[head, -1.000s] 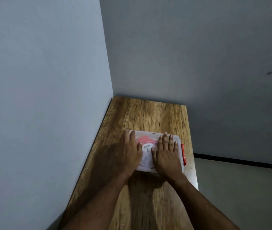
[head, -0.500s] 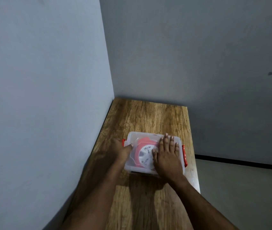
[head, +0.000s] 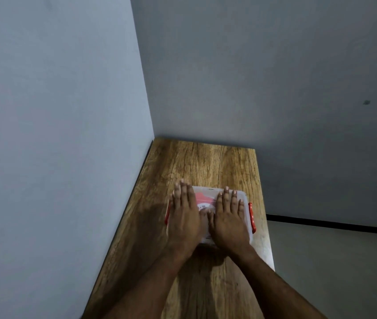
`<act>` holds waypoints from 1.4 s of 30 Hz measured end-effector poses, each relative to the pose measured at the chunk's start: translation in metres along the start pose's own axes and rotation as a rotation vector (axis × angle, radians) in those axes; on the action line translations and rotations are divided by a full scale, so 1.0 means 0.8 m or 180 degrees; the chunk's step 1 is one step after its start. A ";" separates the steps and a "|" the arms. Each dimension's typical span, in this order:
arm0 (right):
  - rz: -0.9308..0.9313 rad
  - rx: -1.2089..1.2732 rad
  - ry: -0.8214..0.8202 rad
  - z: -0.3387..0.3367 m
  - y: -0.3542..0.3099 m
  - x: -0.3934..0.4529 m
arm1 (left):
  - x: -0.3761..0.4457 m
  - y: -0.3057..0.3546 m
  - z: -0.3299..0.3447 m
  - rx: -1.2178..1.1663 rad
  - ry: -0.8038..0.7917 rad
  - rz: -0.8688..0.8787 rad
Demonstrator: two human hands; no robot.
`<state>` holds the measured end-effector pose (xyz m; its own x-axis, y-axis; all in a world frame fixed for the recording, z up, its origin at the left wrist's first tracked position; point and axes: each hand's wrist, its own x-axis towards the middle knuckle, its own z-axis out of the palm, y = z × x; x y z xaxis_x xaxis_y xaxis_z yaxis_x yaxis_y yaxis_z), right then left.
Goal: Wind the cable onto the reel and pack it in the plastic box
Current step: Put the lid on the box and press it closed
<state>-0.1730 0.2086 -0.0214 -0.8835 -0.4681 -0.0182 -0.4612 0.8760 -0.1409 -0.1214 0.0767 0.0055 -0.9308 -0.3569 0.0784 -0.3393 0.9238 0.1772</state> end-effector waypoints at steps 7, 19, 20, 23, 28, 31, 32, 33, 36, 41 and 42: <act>-0.0137 0.0072 -0.0098 -0.010 0.002 -0.002 | -0.001 -0.009 0.034 0.0508 -0.0591 0.0634; 0.1693 0.3507 -0.0298 -0.031 0.089 0.014 | 0.014 -0.046 -0.010 -0.3069 -0.0549 -0.1842; 0.1763 0.3846 -0.0490 -0.026 0.093 0.014 | 0.018 -0.054 -0.010 -0.3343 -0.0670 -0.2032; 0.1660 0.4200 -0.0651 -0.014 0.096 0.009 | 0.017 -0.067 -0.009 -0.4085 -0.1155 -0.2319; 0.1643 0.4311 -0.0611 -0.013 0.098 0.032 | 0.031 -0.069 -0.001 -0.4435 -0.1427 -0.2243; 0.1638 0.4403 -0.0573 -0.018 0.098 0.054 | 0.055 -0.073 -0.002 -0.4495 -0.1498 -0.2225; 0.1610 0.4431 -0.0551 -0.021 0.098 0.064 | 0.066 -0.075 -0.005 -0.4521 -0.1545 -0.2225; 0.1559 0.4465 -0.0528 -0.025 0.099 0.075 | 0.079 -0.076 -0.008 -0.4551 -0.1606 -0.2202; 0.1428 0.4569 -0.0473 -0.037 0.098 0.112 | 0.125 -0.082 -0.020 -0.4658 -0.1722 -0.2168; 0.1286 0.4630 -0.0369 -0.059 0.097 0.187 | 0.206 -0.088 -0.036 -0.4794 -0.1640 -0.2066; 0.1271 0.4625 -0.0361 -0.061 0.097 0.203 | 0.221 -0.088 -0.036 -0.4825 -0.1612 -0.2068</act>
<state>-0.3560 0.2063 0.0130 -0.8855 -0.2997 -0.3550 0.3399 0.1028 -0.9348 -0.2583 -0.0558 0.0351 -0.7518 -0.2389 -0.6146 -0.5045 -0.3918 0.7694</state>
